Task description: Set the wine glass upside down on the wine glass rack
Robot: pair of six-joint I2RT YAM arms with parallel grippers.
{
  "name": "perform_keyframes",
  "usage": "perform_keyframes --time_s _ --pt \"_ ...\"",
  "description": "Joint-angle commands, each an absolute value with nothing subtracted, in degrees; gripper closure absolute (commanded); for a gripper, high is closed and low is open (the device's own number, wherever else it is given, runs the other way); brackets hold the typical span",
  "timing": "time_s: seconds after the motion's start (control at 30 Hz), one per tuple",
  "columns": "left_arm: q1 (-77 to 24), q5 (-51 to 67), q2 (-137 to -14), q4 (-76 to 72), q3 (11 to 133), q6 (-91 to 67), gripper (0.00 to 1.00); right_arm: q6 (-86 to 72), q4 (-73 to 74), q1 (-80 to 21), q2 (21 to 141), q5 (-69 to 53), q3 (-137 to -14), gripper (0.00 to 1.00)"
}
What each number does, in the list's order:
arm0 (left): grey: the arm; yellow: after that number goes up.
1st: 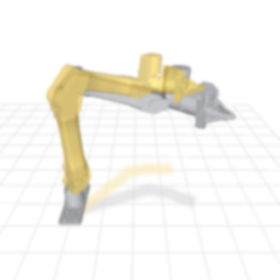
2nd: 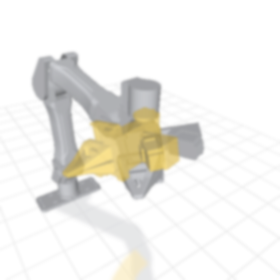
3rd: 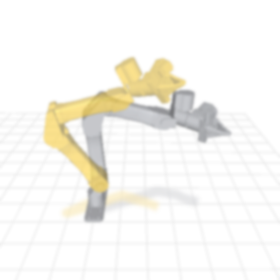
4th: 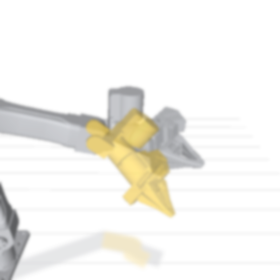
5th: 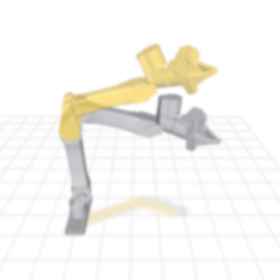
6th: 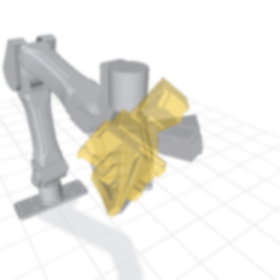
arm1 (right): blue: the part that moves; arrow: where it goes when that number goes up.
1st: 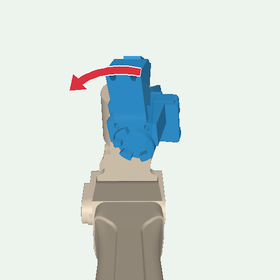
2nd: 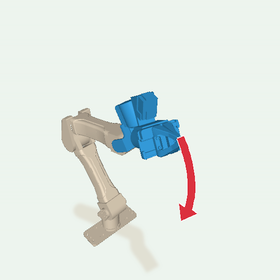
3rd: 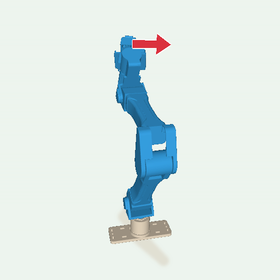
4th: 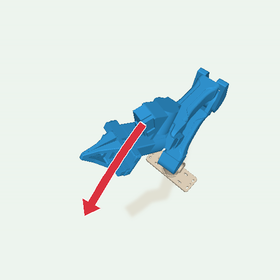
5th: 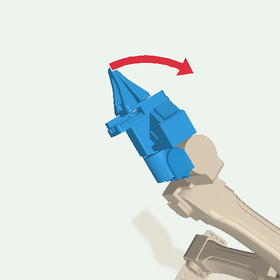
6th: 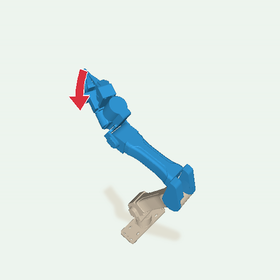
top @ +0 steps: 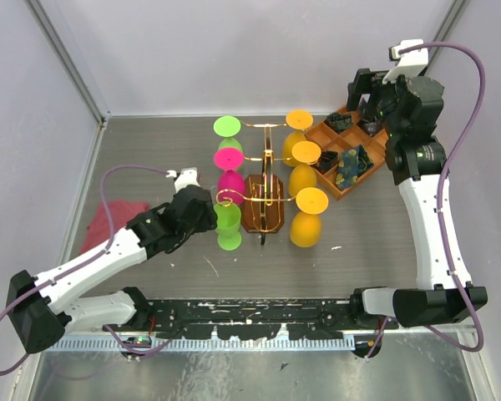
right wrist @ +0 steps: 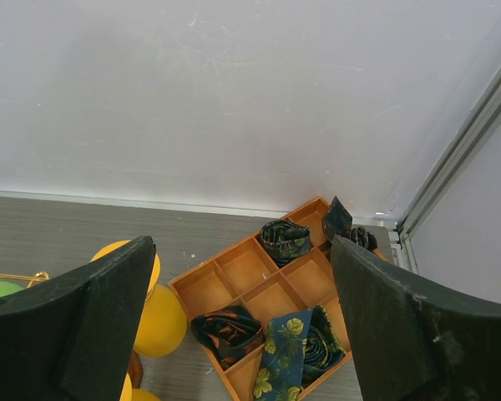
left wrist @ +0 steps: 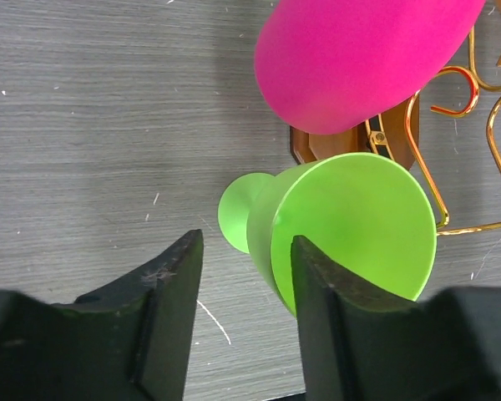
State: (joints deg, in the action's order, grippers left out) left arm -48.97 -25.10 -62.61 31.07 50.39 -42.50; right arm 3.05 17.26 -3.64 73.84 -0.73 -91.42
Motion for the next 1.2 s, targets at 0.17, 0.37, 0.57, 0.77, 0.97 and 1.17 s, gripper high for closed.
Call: perform_keyframes --time_s 0.17,0.37,0.57,0.77,0.97,1.17 --pt "-47.7 -23.2 -62.6 32.5 51.8 -42.3 0.77 3.4 14.8 -3.7 71.8 -1.0 -92.5 0.09" --pt "-47.4 -24.6 -61.7 33.6 51.8 -42.3 1.0 3.3 14.4 -3.7 71.8 -1.2 -92.3 0.09" --pt "-46.3 -30.9 -59.1 38.3 53.5 -40.9 1.0 2.4 14.0 -3.6 72.1 -2.5 -92.2 0.09" --pt "-42.2 -44.1 -55.3 47.6 60.7 -35.0 1.0 -0.9 13.2 -3.7 72.8 -7.1 -92.3 0.09" --pt "-39.4 -57.9 -56.5 49.8 68.2 -23.7 1.0 -3.1 12.8 -5.0 74.3 -10.0 -93.3 0.09" --pt "-33.7 -52.7 -56.5 26.3 73.6 -5.5 1.0 -3.3 12.5 -7.9 77.0 -12.5 -95.1 0.1"
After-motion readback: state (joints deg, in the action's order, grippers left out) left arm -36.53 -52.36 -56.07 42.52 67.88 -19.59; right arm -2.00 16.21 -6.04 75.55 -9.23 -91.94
